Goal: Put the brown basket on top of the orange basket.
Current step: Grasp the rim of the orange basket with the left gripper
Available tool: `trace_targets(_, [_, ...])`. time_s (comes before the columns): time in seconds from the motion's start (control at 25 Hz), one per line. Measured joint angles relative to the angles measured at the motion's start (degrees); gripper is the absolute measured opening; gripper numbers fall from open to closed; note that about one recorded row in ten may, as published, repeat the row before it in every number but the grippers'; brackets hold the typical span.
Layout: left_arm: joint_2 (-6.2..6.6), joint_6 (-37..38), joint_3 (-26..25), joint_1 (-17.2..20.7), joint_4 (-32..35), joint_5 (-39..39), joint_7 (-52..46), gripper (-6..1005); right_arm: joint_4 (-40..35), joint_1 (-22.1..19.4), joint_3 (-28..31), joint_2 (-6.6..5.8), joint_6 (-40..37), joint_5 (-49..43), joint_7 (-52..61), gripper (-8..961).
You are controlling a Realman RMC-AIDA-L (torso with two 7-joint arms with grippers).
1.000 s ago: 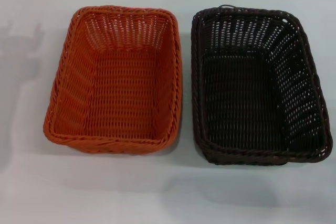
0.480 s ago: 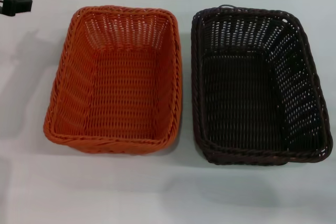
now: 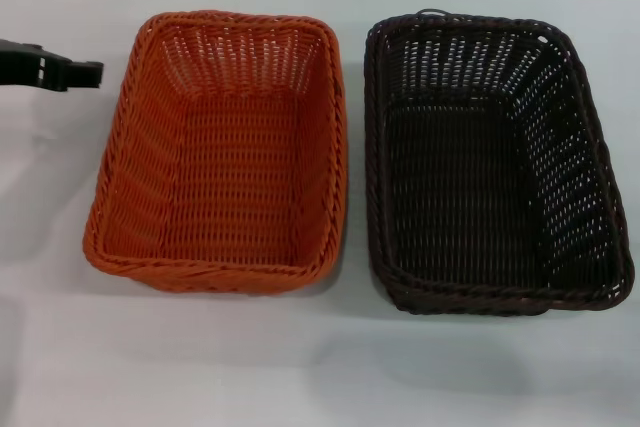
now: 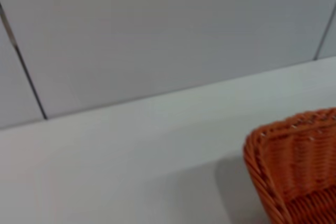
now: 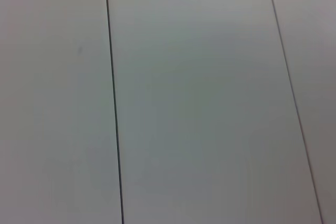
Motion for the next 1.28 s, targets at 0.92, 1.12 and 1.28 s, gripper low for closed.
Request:
trace_targets(0.92, [0.08,-1.36,1.99,-0.98,-7.56,-3.67,-1.22,767,0.3,-0.04,0.5,0.0,-1.17,0.03,0.0,815])
trace_targets(1.12, [0.09,-1.3,2.52,-2.19,-10.78,-3.74,-1.39,766,0.6,0.0,0.5,0.01,-1.18,0.03,-0.01,816])
trace_targets(1.28, [0.14,-1.72,3.27,-2.25,-10.39,-3.59,-0.88,766,0.61,0.09,0.5,0.02,-1.18,0.03,-0.03,816])
